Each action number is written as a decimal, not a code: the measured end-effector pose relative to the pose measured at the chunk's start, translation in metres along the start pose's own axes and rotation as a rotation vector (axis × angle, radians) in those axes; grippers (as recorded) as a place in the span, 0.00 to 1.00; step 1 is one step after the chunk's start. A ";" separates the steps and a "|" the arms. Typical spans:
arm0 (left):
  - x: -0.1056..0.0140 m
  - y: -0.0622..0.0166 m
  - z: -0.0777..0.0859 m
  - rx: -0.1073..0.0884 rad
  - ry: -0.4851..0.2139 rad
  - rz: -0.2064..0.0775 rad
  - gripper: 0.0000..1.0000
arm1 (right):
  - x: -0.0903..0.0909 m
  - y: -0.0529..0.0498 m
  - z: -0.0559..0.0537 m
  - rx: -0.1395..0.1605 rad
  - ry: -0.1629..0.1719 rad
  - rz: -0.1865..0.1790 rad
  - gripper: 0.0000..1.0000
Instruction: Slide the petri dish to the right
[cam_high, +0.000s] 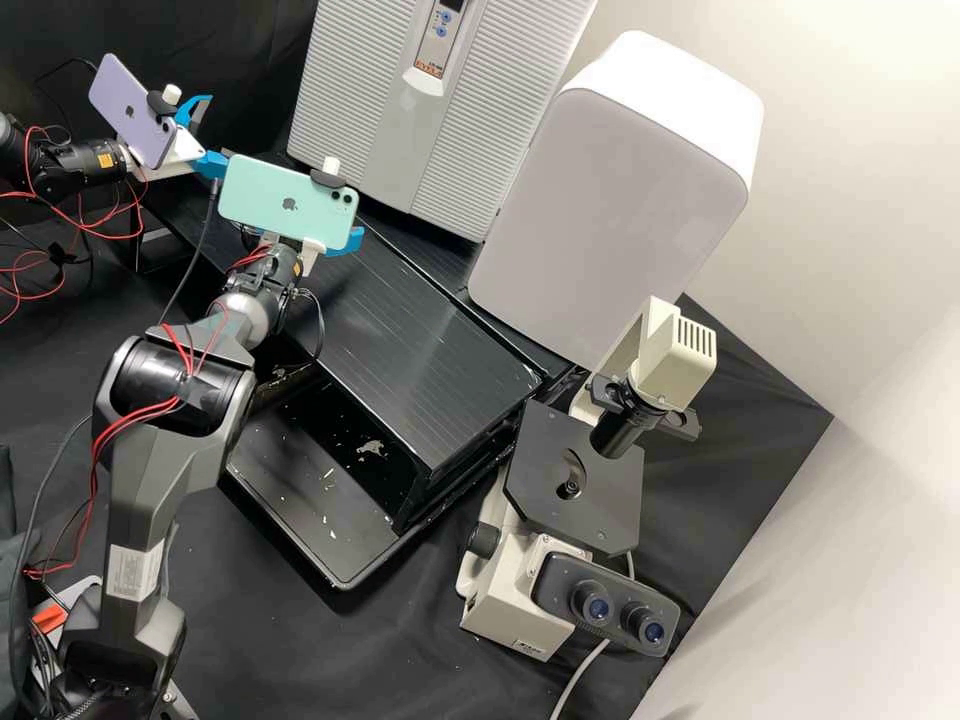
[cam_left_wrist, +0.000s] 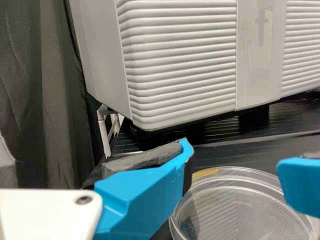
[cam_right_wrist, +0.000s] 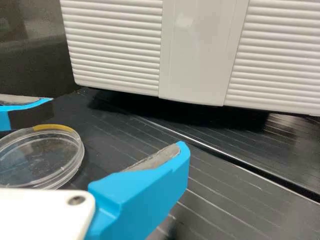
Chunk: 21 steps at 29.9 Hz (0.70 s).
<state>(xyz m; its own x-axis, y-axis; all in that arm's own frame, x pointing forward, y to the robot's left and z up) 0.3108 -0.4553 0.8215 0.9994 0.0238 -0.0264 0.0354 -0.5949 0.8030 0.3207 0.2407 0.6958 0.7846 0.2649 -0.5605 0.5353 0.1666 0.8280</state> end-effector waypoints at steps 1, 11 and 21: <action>0.000 0.0000 0.000 0.000 0.000 0.000 1.00 | 0.000 -0.001 0.001 0.000 -0.003 -0.003 1.00; 0.000 0.0000 0.000 0.000 0.000 0.000 1.00 | 0.015 -0.011 -0.005 -0.002 -0.008 -0.020 1.00; 0.000 0.0000 0.000 0.000 0.000 0.000 1.00 | 0.037 -0.026 -0.007 -0.073 -0.079 -0.012 1.00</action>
<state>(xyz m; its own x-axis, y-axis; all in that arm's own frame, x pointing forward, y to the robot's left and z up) 0.3108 -0.4553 0.8215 0.9994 0.0238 -0.0264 0.0354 -0.5949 0.8030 0.3336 0.2524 0.6532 0.8021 0.1870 -0.5672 0.5231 0.2385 0.8182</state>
